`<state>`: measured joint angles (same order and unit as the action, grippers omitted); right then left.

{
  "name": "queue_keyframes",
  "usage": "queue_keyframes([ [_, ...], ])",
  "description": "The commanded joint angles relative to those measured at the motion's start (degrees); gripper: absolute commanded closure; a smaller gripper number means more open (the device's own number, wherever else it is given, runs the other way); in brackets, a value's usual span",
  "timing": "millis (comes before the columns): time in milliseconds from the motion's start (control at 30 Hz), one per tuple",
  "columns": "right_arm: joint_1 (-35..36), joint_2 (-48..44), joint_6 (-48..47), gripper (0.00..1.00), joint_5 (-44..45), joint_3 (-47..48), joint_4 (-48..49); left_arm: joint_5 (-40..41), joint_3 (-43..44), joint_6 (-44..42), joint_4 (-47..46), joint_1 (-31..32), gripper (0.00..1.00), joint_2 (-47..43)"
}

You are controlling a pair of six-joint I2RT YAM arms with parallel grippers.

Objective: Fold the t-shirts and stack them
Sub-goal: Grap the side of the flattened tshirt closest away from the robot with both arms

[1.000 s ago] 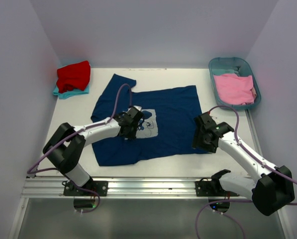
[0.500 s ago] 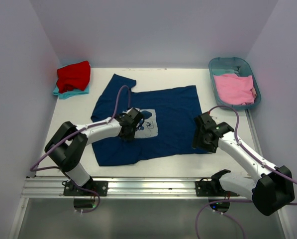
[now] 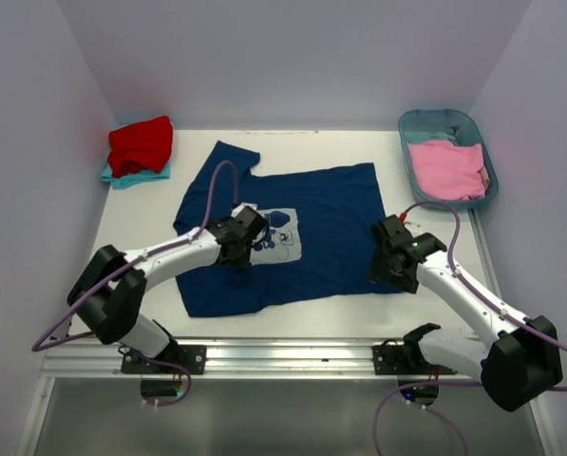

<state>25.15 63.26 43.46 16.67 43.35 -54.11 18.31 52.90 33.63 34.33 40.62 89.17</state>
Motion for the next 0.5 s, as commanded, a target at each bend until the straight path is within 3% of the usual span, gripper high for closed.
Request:
queue_keyframes([
  [0, 0.2, 0.5, 6.9, 0.29, 10.7, 2.0, -4.6, 4.3, 0.5, 2.3, 3.3, -0.3, 1.00, -7.7],
  [167, -0.7, -0.8, 15.9, 0.19, 21.0, 1.4, -7.9, 6.8, 1.9, 2.7, 7.0, -0.3, 1.00, -12.1],
  [333, -8.5, -1.8, 14.5, 0.21, 16.1, -3.3, -0.6, 7.2, 2.3, 2.7, 8.4, -0.3, 1.00, -12.9],
  [467, -9.7, -2.5, 15.2, 0.29, 17.1, -4.1, 1.1, 7.5, 1.9, 2.8, 9.3, -0.2, 1.00, -13.9],
])
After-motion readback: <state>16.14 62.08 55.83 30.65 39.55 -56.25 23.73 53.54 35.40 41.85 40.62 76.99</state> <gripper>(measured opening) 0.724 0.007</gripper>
